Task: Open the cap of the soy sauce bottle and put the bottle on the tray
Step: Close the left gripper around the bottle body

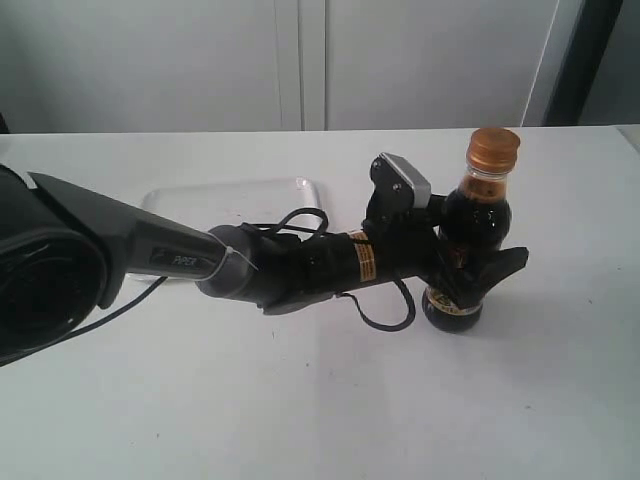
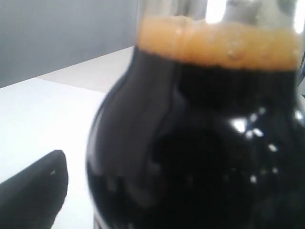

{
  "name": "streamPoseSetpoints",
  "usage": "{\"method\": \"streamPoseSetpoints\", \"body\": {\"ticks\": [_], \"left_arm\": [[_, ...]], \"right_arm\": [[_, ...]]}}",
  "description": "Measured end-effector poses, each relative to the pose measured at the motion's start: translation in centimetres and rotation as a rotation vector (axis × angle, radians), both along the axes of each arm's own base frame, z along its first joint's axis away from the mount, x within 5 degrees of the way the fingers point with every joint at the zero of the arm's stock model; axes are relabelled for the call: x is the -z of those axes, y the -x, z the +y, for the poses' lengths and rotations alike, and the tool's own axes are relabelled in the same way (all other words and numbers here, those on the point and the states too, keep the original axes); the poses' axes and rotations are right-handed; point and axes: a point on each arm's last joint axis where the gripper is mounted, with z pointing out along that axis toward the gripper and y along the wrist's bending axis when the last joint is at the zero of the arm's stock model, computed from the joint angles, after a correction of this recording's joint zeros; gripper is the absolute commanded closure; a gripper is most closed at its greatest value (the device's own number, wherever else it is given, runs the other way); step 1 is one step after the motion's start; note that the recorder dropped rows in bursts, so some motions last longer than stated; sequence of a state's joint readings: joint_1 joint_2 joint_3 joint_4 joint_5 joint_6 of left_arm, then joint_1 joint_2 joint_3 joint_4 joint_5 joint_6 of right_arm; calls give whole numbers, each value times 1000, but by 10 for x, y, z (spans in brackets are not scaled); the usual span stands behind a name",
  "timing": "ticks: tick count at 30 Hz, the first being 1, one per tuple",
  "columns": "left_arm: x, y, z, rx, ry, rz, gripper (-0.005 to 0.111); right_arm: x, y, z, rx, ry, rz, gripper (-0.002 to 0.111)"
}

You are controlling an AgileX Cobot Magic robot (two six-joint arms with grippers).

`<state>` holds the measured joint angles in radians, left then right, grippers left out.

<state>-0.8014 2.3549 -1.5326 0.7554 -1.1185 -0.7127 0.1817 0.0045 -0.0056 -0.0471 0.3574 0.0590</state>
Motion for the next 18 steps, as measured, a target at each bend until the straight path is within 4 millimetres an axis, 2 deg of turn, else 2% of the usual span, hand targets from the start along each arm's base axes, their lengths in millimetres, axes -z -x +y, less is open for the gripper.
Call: {"method": "streamPoseSetpoints", "body": {"ticks": [6, 9, 12, 16, 18], "left_arm": [[0, -2, 0, -14, -12, -4, 13], [1, -2, -3, -14, -9, -10, 23], [1, -1, -7, -8, -10, -15, 46], [4, 0, -13, -3, -12, -22, 90], [5, 0, -13, -2, -11, -22, 107]], "right_arm": [[0, 0, 0, 0, 0, 0, 108], [0, 0, 0, 0, 0, 0, 108], [0, 0, 0, 0, 0, 0, 108], [0, 0, 0, 1, -2, 0, 108], [0, 0, 0, 1, -2, 0, 108]]}}
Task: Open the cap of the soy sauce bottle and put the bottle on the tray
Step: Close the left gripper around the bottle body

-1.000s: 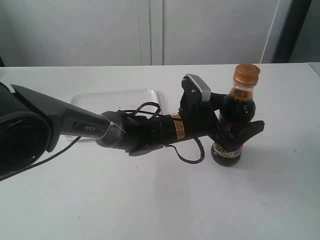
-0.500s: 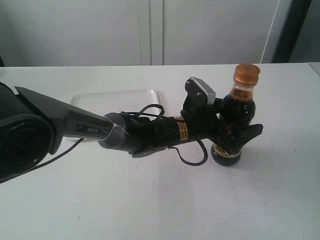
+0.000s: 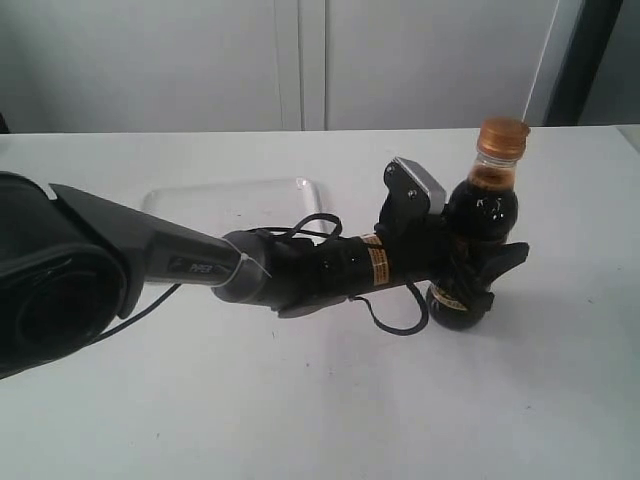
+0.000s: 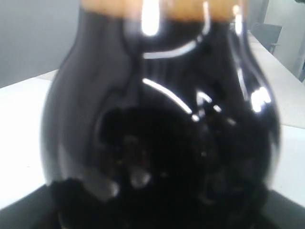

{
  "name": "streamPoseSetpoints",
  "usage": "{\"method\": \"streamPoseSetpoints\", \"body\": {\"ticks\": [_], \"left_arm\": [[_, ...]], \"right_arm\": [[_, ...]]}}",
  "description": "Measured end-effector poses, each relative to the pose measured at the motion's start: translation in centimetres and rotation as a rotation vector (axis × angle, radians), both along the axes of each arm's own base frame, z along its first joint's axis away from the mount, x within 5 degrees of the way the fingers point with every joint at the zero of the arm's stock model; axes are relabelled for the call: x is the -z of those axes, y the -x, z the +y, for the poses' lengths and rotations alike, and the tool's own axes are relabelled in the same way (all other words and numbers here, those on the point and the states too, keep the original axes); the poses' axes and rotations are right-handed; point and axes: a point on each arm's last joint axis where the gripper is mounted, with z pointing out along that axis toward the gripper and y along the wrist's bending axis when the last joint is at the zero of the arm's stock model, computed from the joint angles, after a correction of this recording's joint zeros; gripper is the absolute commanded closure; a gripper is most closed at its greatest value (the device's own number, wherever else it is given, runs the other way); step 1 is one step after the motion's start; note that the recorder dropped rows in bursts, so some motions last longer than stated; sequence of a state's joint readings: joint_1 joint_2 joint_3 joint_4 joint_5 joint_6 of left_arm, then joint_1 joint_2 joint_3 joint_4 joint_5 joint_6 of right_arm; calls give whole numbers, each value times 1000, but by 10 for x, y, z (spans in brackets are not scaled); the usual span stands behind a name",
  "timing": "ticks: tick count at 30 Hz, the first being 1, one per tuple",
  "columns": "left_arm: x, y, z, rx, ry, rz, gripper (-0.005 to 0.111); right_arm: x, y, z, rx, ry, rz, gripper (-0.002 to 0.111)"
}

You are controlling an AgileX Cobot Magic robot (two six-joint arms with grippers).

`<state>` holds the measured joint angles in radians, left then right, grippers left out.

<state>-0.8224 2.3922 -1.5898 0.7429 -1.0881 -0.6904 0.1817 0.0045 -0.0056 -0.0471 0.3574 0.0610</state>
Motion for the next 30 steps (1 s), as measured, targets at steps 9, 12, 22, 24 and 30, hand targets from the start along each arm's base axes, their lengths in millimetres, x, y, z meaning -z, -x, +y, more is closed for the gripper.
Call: {"method": "streamPoseSetpoints", "body": {"ticks": [9, 12, 22, 24, 30], "left_arm": [[0, 0, 0, 4, 0, -14, 106], [0, 1, 0, 12, 2, -19, 106], [2, 4, -1, 43, 29, -35, 106], [2, 4, -1, 43, 29, -35, 106], [2, 4, -1, 48, 30, -38, 106]], "right_arm": [[0, 0, 0, 0, 0, 0, 108], [0, 0, 0, 0, 0, 0, 108], [0, 0, 0, 0, 0, 0, 108], [0, 0, 0, 0, 0, 0, 108], [0, 0, 0, -2, 6, -1, 108]]}}
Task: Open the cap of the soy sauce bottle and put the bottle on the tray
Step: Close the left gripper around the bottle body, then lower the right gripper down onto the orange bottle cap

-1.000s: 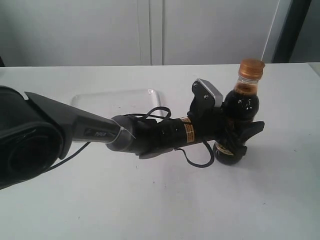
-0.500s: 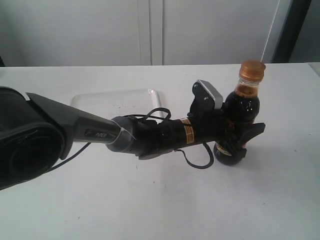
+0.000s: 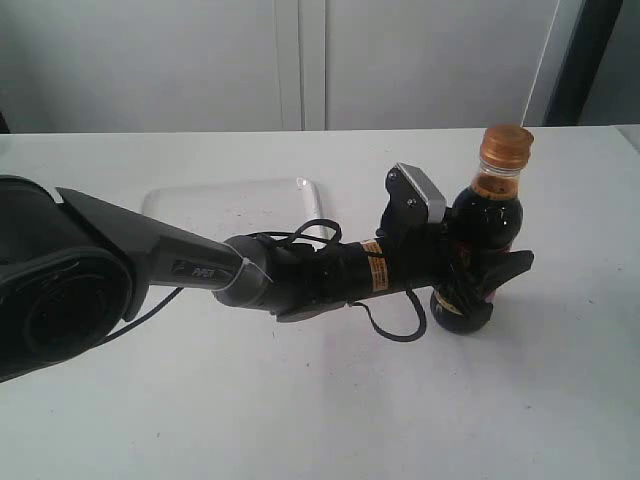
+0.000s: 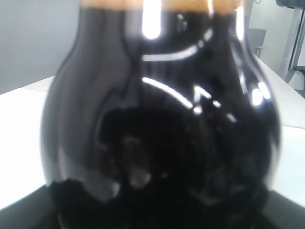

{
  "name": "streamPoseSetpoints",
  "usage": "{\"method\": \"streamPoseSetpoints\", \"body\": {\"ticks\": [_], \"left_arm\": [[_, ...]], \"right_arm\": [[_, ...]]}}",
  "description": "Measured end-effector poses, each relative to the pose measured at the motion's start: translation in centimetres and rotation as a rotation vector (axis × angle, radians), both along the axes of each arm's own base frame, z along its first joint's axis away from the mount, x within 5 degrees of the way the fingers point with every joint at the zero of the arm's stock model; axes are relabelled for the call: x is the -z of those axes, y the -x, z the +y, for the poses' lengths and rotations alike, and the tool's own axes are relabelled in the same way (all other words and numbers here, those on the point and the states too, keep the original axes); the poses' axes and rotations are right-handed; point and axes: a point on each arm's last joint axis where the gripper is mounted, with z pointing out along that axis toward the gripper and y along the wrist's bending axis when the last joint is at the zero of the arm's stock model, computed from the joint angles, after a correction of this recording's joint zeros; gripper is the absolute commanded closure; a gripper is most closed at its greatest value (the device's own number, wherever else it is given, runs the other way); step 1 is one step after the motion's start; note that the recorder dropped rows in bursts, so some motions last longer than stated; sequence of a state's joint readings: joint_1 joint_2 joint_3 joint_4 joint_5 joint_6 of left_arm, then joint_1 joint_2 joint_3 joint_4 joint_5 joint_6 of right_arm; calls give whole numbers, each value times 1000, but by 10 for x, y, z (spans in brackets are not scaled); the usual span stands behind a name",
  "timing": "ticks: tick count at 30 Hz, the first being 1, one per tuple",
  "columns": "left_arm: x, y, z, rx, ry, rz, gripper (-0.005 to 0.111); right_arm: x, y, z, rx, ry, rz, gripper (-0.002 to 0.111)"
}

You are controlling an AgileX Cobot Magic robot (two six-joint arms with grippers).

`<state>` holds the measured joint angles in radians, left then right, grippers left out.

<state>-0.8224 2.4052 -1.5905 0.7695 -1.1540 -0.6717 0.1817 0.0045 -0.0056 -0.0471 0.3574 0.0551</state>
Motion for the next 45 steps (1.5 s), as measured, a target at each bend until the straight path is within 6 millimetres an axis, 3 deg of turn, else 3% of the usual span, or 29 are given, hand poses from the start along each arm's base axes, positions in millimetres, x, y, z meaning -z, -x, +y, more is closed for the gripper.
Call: {"method": "streamPoseSetpoints", "body": {"ticks": [8, 15, 18, 26, 35, 40, 42, 45], "left_arm": [[0, 1, 0, 6, 3, -3, 106], [0, 1, 0, 9, 2, -5, 106], [0, 1, 0, 9, 2, -5, 106], [0, 1, 0, 9, 3, -5, 106], [0, 1, 0, 12, 1, -8, 106], [0, 1, 0, 15, 2, -9, 106], [0, 1, 0, 15, 2, -9, 106], [0, 1, 0, 15, 2, -9, 106]], "right_arm": [[-5, -1, 0, -35, 126, -83, 108], [-21, -3, 1, -36, 128, -258, 108], [-27, -3, 2, -31, 88, -323, 108], [-43, -1, 2, -13, -211, -443, 108], [-54, 1, 1, -19, -249, -537, 108], [-94, -4, 2, -22, -256, -577, 108], [-116, -12, 4, -27, -231, -578, 108], [-132, -28, 7, -25, -167, -539, 108]]}}
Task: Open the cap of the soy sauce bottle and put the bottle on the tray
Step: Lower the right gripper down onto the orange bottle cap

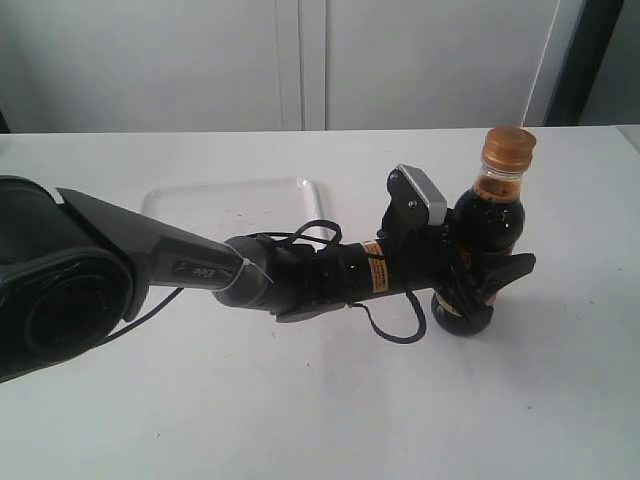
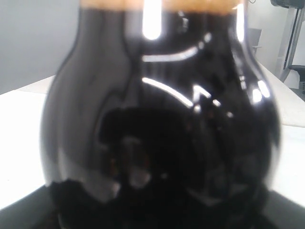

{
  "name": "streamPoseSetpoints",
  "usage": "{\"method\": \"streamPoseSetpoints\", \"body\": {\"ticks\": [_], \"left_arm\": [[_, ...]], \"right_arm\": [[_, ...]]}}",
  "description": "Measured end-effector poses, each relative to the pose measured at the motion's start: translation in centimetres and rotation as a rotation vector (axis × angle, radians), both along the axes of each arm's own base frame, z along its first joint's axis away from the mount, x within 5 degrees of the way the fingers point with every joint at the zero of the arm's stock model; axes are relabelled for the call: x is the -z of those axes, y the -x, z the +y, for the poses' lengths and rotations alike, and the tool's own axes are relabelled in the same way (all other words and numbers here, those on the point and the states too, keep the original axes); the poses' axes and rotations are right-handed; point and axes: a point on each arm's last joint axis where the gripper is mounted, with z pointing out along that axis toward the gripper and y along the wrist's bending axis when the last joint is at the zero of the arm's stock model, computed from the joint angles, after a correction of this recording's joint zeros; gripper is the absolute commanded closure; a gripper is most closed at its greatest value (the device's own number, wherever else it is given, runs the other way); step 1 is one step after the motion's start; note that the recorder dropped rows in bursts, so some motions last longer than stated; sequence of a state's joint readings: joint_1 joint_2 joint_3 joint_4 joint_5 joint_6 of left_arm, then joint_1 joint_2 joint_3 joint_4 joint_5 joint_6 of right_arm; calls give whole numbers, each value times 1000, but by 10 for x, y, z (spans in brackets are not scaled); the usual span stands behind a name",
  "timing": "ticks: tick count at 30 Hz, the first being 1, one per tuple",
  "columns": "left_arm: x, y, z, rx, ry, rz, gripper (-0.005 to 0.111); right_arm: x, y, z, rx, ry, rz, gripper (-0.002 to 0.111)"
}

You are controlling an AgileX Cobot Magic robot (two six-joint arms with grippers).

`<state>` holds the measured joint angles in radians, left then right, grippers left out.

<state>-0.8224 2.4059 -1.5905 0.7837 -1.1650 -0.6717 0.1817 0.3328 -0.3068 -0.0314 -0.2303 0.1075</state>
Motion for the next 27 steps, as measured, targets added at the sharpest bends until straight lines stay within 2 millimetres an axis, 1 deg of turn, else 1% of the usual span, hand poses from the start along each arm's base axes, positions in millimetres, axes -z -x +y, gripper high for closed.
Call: {"method": "streamPoseSetpoints", "body": {"ticks": [2, 3, 7, 10, 11, 15, 16, 17, 18, 21, 27], "left_arm": [[0, 0, 0, 0, 0, 0, 106], [0, 0, 0, 0, 0, 0, 106], [0, 0, 0, 0, 0, 0, 106], [0, 0, 0, 0, 0, 0, 106], [0, 0, 0, 1, -1, -1, 106], [0, 0, 0, 1, -1, -1, 106], [0, 0, 0, 1, -1, -1, 106], [0, 0, 0, 1, -1, -1, 106], [0, 0, 0, 1, -1, -1, 106], [0, 0, 0, 1, -1, -1, 106], [0, 0, 0, 1, -1, -1, 106]], "right_arm": [[-4, -11, 2, 15, 65, 49, 108], [-5, -22, 4, 27, 127, 97, 108], [-2, -52, 9, 35, 246, 223, 108], [1, -64, 12, 35, 300, 269, 108], [4, -72, 13, 35, 339, 293, 108], [6, -89, 16, 37, 464, 328, 108], [9, -98, 18, 35, 559, 349, 108], [11, -102, 18, 33, 613, 358, 108], [17, -108, 19, 27, 709, 369, 108], [25, -115, 21, 12, 807, 394, 108], [33, -125, 23, 6, 860, 394, 108]]}}
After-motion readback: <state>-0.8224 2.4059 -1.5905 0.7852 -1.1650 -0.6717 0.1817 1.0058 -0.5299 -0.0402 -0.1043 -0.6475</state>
